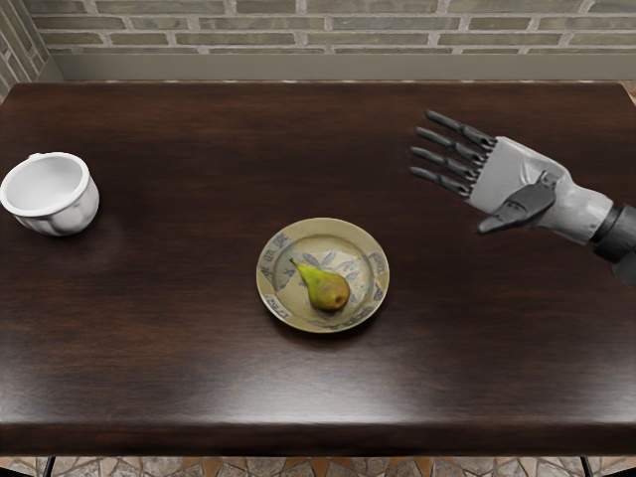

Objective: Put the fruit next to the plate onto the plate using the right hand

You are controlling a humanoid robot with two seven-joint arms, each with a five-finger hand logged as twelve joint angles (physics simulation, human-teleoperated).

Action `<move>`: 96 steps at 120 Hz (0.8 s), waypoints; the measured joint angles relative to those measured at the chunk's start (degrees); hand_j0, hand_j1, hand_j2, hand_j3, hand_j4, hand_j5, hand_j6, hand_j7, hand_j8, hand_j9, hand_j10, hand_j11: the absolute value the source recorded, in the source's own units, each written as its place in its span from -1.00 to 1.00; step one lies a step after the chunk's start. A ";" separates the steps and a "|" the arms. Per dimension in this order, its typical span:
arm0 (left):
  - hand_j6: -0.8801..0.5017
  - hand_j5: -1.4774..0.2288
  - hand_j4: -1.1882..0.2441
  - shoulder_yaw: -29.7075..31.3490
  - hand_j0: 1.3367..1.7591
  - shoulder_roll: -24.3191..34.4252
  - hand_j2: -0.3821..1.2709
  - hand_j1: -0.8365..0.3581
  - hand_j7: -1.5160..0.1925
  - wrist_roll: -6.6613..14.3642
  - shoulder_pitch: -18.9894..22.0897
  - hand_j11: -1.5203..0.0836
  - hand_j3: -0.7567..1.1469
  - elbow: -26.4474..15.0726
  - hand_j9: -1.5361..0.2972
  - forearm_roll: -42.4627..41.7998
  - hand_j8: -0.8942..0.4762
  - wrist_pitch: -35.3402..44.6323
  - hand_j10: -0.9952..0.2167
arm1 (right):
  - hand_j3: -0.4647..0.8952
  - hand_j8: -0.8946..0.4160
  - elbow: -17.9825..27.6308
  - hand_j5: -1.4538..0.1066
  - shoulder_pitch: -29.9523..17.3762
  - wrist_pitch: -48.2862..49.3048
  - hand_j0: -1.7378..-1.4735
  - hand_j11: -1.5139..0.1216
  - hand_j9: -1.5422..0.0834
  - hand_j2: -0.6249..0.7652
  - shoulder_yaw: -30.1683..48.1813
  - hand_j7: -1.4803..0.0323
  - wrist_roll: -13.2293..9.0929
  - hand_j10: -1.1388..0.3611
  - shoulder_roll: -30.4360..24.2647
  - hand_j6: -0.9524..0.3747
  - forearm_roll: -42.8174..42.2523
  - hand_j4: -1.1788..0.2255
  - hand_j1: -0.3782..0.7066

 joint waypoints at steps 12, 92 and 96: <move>0.27 0.73 0.66 -0.02 0.52 0.00 -0.54 0.98 0.77 0.00 0.00 0.90 -0.20 0.02 0.68 0.00 0.30 0.00 0.64 | -0.32 0.37 -0.05 0.86 -2.95 0.00 -0.40 0.85 0.89 -0.10 4.06 0.95 0.00 0.52 -0.75 0.43 1.01 0.68 -0.94; 0.27 0.73 0.66 -0.03 0.52 0.00 -0.54 0.98 0.77 0.00 0.00 0.90 -0.20 0.02 0.68 0.01 0.30 0.00 0.64 | -0.32 0.37 -0.21 0.86 -10.59 0.01 -0.40 0.85 0.90 -0.10 13.42 0.96 0.00 0.52 -2.03 0.44 4.33 0.68 -0.95; 0.27 0.73 0.66 -0.03 0.52 0.00 -0.54 0.98 0.77 0.00 0.00 0.90 -0.20 0.02 0.68 0.01 0.30 0.00 0.64 | -0.32 0.37 -0.21 0.86 -10.60 0.01 -0.40 0.85 0.90 -0.10 13.43 0.96 0.00 0.52 -2.03 0.44 4.34 0.68 -0.95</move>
